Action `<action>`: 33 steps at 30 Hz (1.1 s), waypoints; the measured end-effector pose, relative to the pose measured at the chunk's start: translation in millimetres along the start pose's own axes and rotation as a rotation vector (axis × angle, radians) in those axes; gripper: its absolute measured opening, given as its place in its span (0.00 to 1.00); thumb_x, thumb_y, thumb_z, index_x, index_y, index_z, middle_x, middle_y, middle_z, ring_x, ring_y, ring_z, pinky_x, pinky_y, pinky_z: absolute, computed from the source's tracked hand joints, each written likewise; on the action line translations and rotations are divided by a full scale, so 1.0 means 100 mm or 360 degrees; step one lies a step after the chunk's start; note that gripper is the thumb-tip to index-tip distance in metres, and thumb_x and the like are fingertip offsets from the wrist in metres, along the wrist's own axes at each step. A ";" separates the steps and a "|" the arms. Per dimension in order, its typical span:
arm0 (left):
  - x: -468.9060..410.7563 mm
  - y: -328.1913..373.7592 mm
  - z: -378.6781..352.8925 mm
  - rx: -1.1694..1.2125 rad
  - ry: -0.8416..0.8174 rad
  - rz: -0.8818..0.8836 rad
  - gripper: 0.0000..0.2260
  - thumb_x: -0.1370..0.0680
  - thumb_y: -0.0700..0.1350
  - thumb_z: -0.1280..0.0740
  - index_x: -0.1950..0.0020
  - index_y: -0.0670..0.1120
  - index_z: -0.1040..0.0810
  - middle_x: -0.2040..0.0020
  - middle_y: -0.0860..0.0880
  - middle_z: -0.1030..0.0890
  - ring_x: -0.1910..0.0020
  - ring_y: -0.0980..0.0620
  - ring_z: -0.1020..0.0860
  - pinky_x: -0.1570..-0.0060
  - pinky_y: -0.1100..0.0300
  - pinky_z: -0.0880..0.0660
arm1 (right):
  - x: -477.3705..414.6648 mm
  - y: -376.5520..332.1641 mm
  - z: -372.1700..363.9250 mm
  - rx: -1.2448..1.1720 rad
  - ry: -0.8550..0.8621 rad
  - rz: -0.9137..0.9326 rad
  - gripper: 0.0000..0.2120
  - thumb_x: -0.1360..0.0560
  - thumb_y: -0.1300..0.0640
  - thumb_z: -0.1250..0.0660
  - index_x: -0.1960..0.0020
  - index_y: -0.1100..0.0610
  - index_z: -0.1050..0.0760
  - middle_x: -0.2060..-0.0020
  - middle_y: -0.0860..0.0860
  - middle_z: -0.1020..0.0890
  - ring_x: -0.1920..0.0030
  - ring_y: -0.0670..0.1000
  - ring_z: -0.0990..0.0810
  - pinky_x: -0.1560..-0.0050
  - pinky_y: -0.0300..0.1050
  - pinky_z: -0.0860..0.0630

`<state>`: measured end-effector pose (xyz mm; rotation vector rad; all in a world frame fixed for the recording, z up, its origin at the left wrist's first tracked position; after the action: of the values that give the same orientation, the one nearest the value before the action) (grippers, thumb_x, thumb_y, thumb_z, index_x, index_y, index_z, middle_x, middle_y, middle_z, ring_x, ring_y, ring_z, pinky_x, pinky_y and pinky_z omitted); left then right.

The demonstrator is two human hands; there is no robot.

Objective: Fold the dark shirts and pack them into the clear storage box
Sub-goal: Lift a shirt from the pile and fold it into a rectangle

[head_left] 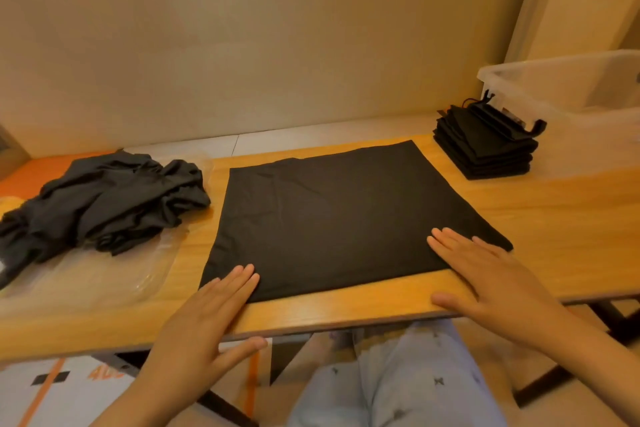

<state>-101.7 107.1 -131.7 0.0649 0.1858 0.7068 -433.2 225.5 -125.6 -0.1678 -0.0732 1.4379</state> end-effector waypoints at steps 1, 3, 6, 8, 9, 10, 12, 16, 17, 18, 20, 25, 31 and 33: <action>0.08 0.03 0.01 -0.0020 0.0052 -0.0035 0.28 0.21 0.65 0.46 0.24 0.54 0.37 0.25 0.57 0.38 0.26 0.59 0.38 0.27 0.66 0.48 | 0.09 -0.02 0.04 -0.0044 0.0115 -0.0016 0.44 0.33 0.21 0.62 0.24 0.42 0.45 0.26 0.39 0.45 0.26 0.39 0.45 0.30 0.41 0.46; 0.24 0.09 0.10 -0.0005 0.0302 -0.0156 0.19 0.20 0.54 0.41 0.30 0.50 0.27 0.30 0.53 0.28 0.33 0.54 0.27 0.32 0.60 0.34 | 0.30 -0.10 0.13 -0.0100 0.0377 0.0047 0.37 0.27 0.26 0.54 0.32 0.49 0.28 0.33 0.45 0.26 0.34 0.44 0.27 0.40 0.44 0.33; 0.41 0.20 0.25 -0.0069 0.0594 -0.0345 0.15 0.19 0.45 0.42 0.38 0.47 0.20 0.37 0.51 0.21 0.39 0.52 0.22 0.43 0.57 0.26 | 0.52 -0.17 0.12 -0.0006 0.0547 0.0268 0.25 0.21 0.39 0.46 0.35 0.53 0.25 0.39 0.50 0.20 0.42 0.48 0.24 0.49 0.45 0.27; 0.46 0.22 0.29 -0.0037 0.0599 -0.0394 0.15 0.18 0.45 0.44 0.39 0.46 0.19 0.38 0.51 0.20 0.39 0.53 0.21 0.44 0.57 0.25 | 0.59 -0.10 0.08 -0.0005 0.0598 0.0370 0.20 0.22 0.48 0.43 0.34 0.53 0.28 0.38 0.51 0.21 0.42 0.49 0.25 0.47 0.44 0.29; 0.47 0.19 0.29 0.0005 0.0584 -0.0388 0.15 0.19 0.44 0.43 0.38 0.46 0.20 0.38 0.51 0.20 0.39 0.53 0.22 0.43 0.57 0.25 | 0.61 -0.06 0.06 -0.0002 0.0602 0.0399 0.19 0.22 0.49 0.44 0.33 0.53 0.29 0.37 0.51 0.22 0.42 0.50 0.25 0.45 0.42 0.31; 0.47 0.16 0.29 0.0050 0.0557 -0.0375 0.15 0.20 0.45 0.42 0.38 0.46 0.20 0.37 0.51 0.21 0.39 0.54 0.22 0.43 0.57 0.25 | 0.63 -0.04 0.05 0.0012 0.0597 0.0414 0.19 0.20 0.50 0.46 0.33 0.53 0.29 0.37 0.51 0.22 0.41 0.50 0.24 0.44 0.41 0.32; 0.49 0.10 0.29 0.0131 0.0500 -0.0342 0.17 0.18 0.49 0.43 0.36 0.45 0.21 0.38 0.51 0.21 0.39 0.55 0.22 0.42 0.58 0.25 | 0.66 -0.01 0.07 -0.0001 0.0621 0.0426 0.18 0.22 0.55 0.42 0.34 0.53 0.26 0.39 0.52 0.20 0.42 0.51 0.23 0.43 0.41 0.30; 0.48 -0.01 0.45 0.0362 0.0470 -0.0164 0.20 0.18 0.59 0.47 0.36 0.52 0.22 0.41 0.57 0.20 0.42 0.61 0.23 0.41 0.70 0.29 | 0.60 0.06 0.22 -0.0145 0.0549 0.0429 0.17 0.23 0.52 0.39 0.35 0.50 0.25 0.42 0.47 0.20 0.42 0.47 0.23 0.45 0.44 0.26; 0.45 -0.05 0.55 0.0443 0.0530 -0.0090 0.18 0.19 0.60 0.46 0.37 0.56 0.23 0.44 0.60 0.19 0.44 0.63 0.23 0.43 0.73 0.30 | 0.55 0.09 0.32 -0.0198 0.0549 0.0412 0.16 0.20 0.47 0.44 0.36 0.46 0.26 0.43 0.44 0.20 0.42 0.44 0.23 0.45 0.43 0.25; 0.41 -0.11 0.67 0.0523 0.0604 -0.0022 0.14 0.20 0.59 0.44 0.39 0.62 0.24 0.47 0.63 0.19 0.46 0.65 0.23 0.45 0.75 0.30 | 0.50 0.11 0.45 -0.0267 0.0590 0.0352 0.14 0.20 0.44 0.46 0.38 0.42 0.26 0.45 0.41 0.21 0.43 0.40 0.25 0.46 0.38 0.25; 0.29 -0.19 0.91 0.0609 0.0780 0.0052 0.12 0.23 0.55 0.40 0.43 0.68 0.25 0.49 0.68 0.21 0.49 0.69 0.24 0.49 0.78 0.31 | 0.36 0.20 0.78 -0.0502 0.0716 0.0175 0.10 0.21 0.47 0.41 0.44 0.34 0.28 0.50 0.34 0.23 0.48 0.32 0.26 0.49 0.26 0.28; -0.15 -0.37 1.35 0.0768 0.1120 0.0195 0.13 0.21 0.40 0.34 0.51 0.60 0.25 0.58 0.61 0.20 0.55 0.68 0.23 0.56 0.76 0.28 | -0.05 0.18 1.54 -0.0650 0.0962 0.0009 0.09 0.22 0.60 0.36 0.49 0.46 0.22 0.56 0.34 0.23 0.54 0.27 0.27 0.57 0.22 0.32; -0.48 -0.54 2.12 0.1014 0.1487 0.0224 0.10 0.22 0.42 0.33 0.55 0.58 0.22 0.62 0.65 0.19 0.59 0.68 0.22 0.57 0.74 0.26 | -0.29 0.09 2.32 -0.0965 0.1010 0.0098 0.06 0.22 0.56 0.35 0.50 0.49 0.20 0.60 0.40 0.18 0.58 0.32 0.22 0.61 0.24 0.29; -0.53 -0.64 2.38 0.1135 0.1602 0.0203 0.09 0.22 0.44 0.32 0.57 0.58 0.20 0.62 0.65 0.18 0.60 0.65 0.21 0.56 0.73 0.25 | -0.31 0.04 2.56 -0.1150 0.0964 0.0185 0.06 0.24 0.56 0.34 0.53 0.48 0.18 0.64 0.43 0.16 0.60 0.37 0.19 0.63 0.26 0.26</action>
<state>-55.0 24.7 102.1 0.4038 1.4063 0.7202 -479.9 213.8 127.3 -1.2050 -0.0826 1.3669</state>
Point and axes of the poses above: each hand's wrist, its own x-axis away from the middle knuckle, its own z-axis out of the back of the hand, y = z × x, the point moved 8 cm from there along -x, towards the middle knuckle
